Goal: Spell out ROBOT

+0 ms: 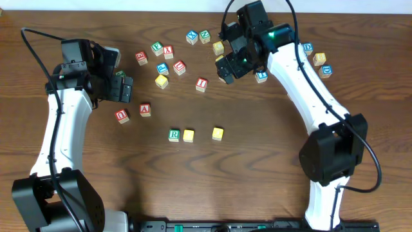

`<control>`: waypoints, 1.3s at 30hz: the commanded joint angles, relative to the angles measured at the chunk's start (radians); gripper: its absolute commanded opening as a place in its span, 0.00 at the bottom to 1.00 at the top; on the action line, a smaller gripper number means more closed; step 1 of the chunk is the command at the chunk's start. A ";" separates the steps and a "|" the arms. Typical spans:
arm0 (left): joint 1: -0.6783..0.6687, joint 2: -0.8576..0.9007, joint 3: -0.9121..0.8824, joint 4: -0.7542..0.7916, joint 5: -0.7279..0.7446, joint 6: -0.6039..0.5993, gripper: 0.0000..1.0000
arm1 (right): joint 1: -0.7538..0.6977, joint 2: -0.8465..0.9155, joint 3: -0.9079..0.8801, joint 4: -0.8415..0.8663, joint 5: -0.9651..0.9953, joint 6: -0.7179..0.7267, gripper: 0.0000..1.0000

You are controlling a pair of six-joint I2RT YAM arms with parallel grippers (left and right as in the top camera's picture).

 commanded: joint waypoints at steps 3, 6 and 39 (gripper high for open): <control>-0.001 0.011 0.022 -0.003 0.012 0.006 0.98 | -0.006 0.082 0.019 -0.003 -0.011 -0.027 0.99; -0.001 0.011 0.022 -0.003 0.012 0.006 0.98 | -0.006 0.104 0.019 -0.004 -0.014 -0.041 0.99; -0.001 0.011 0.022 -0.003 0.012 0.006 0.98 | -0.006 0.239 0.101 0.008 -0.045 -0.142 0.99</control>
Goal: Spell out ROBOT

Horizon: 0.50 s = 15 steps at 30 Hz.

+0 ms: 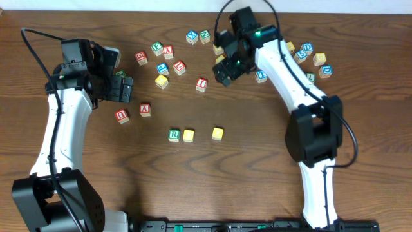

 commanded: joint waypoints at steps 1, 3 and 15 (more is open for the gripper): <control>-0.001 0.011 0.022 -0.003 0.012 0.006 0.98 | -0.002 0.042 0.006 -0.007 -0.030 -0.042 0.99; -0.001 0.011 0.022 -0.003 0.012 0.006 0.98 | -0.002 0.048 0.006 -0.007 -0.033 -0.050 0.98; -0.001 0.011 0.022 -0.003 0.012 0.006 0.98 | -0.002 0.051 0.006 0.024 -0.034 -0.070 0.90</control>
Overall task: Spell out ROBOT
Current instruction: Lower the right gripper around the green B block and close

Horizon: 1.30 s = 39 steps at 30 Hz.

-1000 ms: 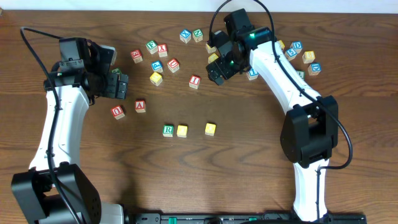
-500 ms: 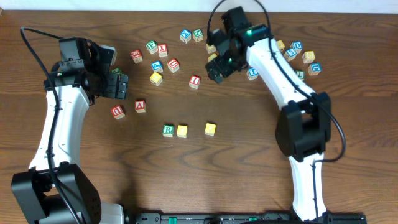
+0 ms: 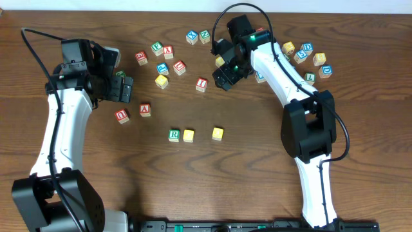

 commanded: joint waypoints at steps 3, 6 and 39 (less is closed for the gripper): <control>-0.001 0.011 0.022 -0.003 0.012 0.006 0.98 | -0.001 -0.008 0.008 0.012 -0.020 -0.043 0.88; -0.001 0.011 0.022 -0.003 0.012 0.006 0.98 | -0.001 -0.008 0.008 0.019 -0.026 -0.076 0.87; -0.001 0.011 0.022 -0.003 0.012 0.006 0.98 | -0.002 0.070 0.008 0.111 -0.029 -0.123 0.75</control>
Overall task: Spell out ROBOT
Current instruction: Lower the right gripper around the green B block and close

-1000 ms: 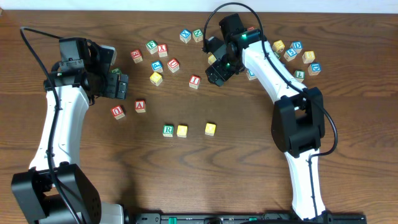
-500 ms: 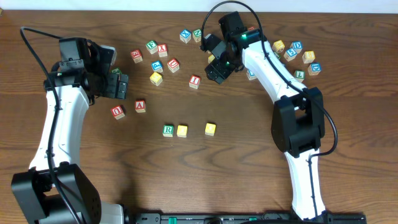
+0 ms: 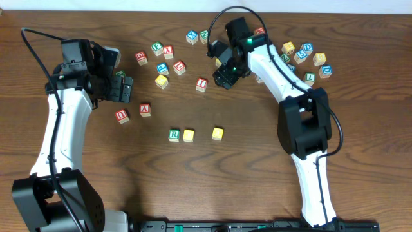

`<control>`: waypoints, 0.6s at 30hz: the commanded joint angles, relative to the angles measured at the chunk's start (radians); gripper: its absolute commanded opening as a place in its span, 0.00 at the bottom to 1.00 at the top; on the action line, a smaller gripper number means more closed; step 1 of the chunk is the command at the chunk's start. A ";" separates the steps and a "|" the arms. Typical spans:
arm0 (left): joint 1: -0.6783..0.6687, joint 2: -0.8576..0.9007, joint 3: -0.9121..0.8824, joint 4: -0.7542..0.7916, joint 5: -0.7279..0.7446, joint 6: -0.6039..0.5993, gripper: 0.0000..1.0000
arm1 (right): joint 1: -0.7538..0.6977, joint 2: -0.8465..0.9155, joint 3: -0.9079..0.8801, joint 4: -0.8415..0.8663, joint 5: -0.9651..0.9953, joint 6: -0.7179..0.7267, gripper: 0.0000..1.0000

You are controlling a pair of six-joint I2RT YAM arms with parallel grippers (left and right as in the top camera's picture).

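Near the table's middle lies a row of a green R block [image 3: 174, 135], a yellow block [image 3: 188, 135] touching it, and another yellow block [image 3: 217, 133] one gap further right. My right gripper [image 3: 222, 69] hangs at the back over loose blocks, its fingers apart; a bit of yellow [image 3: 221, 61] shows at its upper finger. Whether anything sits between the fingers cannot be made out. My left gripper [image 3: 126, 89] stands open at the left, beside a red A block [image 3: 145, 109], with nothing in it.
Loose letter blocks lie at the back left, among them a red I block [image 3: 201, 84], a red C block [image 3: 179, 67] and a yellow one [image 3: 161, 81]. Another cluster [image 3: 309, 58] sits at the back right. A red block [image 3: 121, 116] lies by the left arm.
The right arm's elbow has swung a little further left, while its gripper stays over the same blocks. The left arm and the row have not moved.
The right gripper hung over the back-middle blocks with its elbow far out to the right. At each later moment the elbow stood further left and the gripper nearly in place. The row of three blocks and the left arm stayed as they were.
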 commanded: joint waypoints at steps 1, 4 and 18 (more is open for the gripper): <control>-0.001 0.011 0.022 -0.003 0.012 0.006 0.98 | -0.003 0.006 0.008 0.014 -0.013 0.008 0.75; -0.001 0.011 0.022 -0.003 0.012 0.006 0.98 | -0.004 0.006 0.008 0.019 -0.014 0.011 0.73; -0.001 0.011 0.022 -0.003 0.012 0.006 0.98 | -0.012 0.006 0.008 0.026 -0.013 0.012 0.58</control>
